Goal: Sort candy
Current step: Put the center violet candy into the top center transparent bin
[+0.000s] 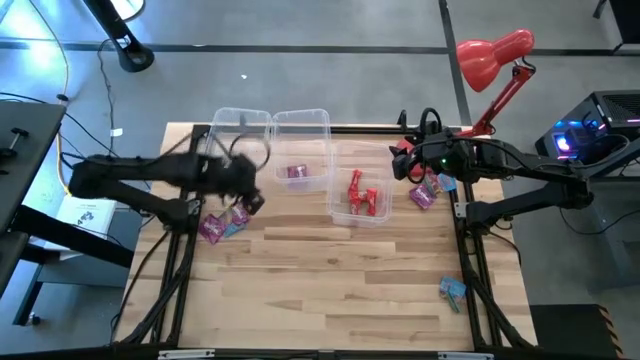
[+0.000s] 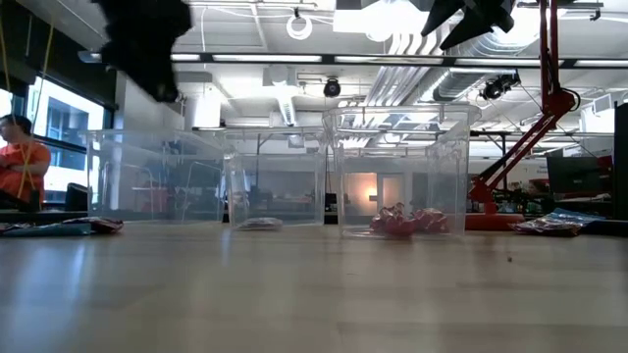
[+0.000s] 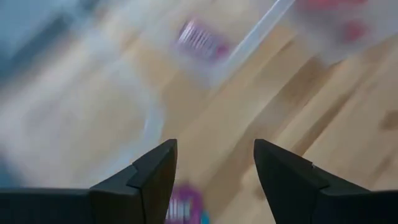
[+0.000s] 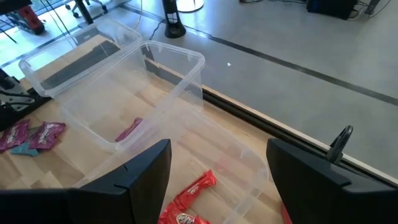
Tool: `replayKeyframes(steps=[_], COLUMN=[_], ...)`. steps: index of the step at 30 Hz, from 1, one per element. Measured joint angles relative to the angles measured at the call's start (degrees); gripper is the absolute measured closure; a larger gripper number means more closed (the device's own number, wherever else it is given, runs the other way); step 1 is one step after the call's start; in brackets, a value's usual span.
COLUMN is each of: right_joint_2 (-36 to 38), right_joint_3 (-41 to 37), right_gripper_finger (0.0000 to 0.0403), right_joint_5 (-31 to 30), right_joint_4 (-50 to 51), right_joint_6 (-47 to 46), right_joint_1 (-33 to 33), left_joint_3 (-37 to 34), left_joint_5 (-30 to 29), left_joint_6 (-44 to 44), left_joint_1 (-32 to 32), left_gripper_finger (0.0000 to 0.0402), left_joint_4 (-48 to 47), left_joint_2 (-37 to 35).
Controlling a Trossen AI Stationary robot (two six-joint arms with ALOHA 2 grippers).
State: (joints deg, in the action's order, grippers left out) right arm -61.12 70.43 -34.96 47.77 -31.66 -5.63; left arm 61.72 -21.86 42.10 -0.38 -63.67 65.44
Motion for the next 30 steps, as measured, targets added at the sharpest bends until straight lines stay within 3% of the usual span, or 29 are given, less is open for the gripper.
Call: replayKeyframes(steps=[6, 12, 21, 27, 30], right_joint_2=[0.0, 0.0, 0.0, 0.0, -0.1], right_joint_3=[0.0, 0.0, 0.0, 0.0, 0.0], right_gripper_finger=[0.0144, 0.0144, 0.0144, 0.0144, 0.0144], right_joint_5=[0.0, 0.0, 0.0, 0.0, 0.0], right_joint_4=[0.0, 0.0, 0.0, 0.0, 0.0], right_joint_6=[0.1, 0.2, 0.6, 0.6, 0.6], right_joint_1=[0.0, 0.0, 0.0, 0.0, 0.0], left_joint_3=[-13.7, -25.5, -31.8, -34.7, -34.6], left_joint_5=[-2.5, -1.9, -3.3, -4.1, -4.8], left_joint_6=[32.8, 53.1, 53.6, 57.5, 54.4], left_joint_1=[-10.5, -13.7, -10.4, -9.0, -9.0], left_gripper_finger=[0.0199, 0.0199, 0.0199, 0.02, 0.0202], left_joint_4=[-0.9, 0.9, 17.3, 19.1, 20.4], left_joint_2=[-1.2, 1.0, 4.0, 8.2, 10.3])
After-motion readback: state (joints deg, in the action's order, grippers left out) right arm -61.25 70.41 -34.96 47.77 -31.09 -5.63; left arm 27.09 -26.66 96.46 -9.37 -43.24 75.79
